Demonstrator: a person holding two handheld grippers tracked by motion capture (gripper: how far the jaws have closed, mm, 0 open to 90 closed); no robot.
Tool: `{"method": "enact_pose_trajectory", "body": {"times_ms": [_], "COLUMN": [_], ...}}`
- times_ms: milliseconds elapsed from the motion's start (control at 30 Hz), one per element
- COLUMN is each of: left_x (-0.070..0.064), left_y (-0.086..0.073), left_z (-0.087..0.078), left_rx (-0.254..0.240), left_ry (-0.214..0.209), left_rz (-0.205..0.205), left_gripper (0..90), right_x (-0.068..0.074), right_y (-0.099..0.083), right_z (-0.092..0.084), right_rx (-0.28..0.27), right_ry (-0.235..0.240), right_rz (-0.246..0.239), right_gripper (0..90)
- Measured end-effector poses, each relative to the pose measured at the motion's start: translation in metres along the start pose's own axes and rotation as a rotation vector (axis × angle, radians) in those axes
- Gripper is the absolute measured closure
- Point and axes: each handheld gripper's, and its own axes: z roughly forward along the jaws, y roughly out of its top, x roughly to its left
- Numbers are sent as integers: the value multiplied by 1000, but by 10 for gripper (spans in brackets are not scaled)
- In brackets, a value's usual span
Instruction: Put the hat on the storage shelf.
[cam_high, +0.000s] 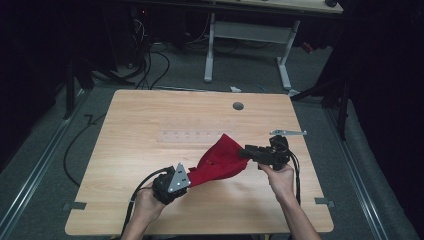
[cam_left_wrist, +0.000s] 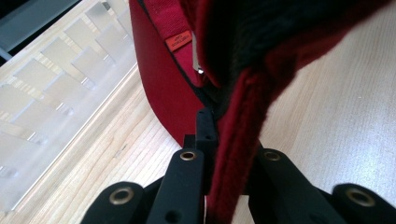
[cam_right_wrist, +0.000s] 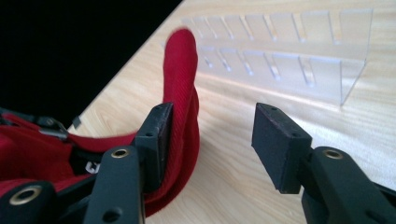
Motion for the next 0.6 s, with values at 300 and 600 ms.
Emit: {"method": "enact_pose_trajectory", "body": {"times_ms": [300, 600], "left_x": [12, 24], "left_y": [7, 18], "left_z": [-6, -6], "left_rx": [-1, -46], "left_ry": [44, 61], "left_rz": [-38, -127], "left_gripper": [858, 857], "right_x": [-11, -31], "right_y": [0, -24], "right_z": [-18, -13], "right_rx": [-104, -71], "right_ry": [-24, -100], "right_rz": [19, 18], "right_gripper": [452, 426]}}
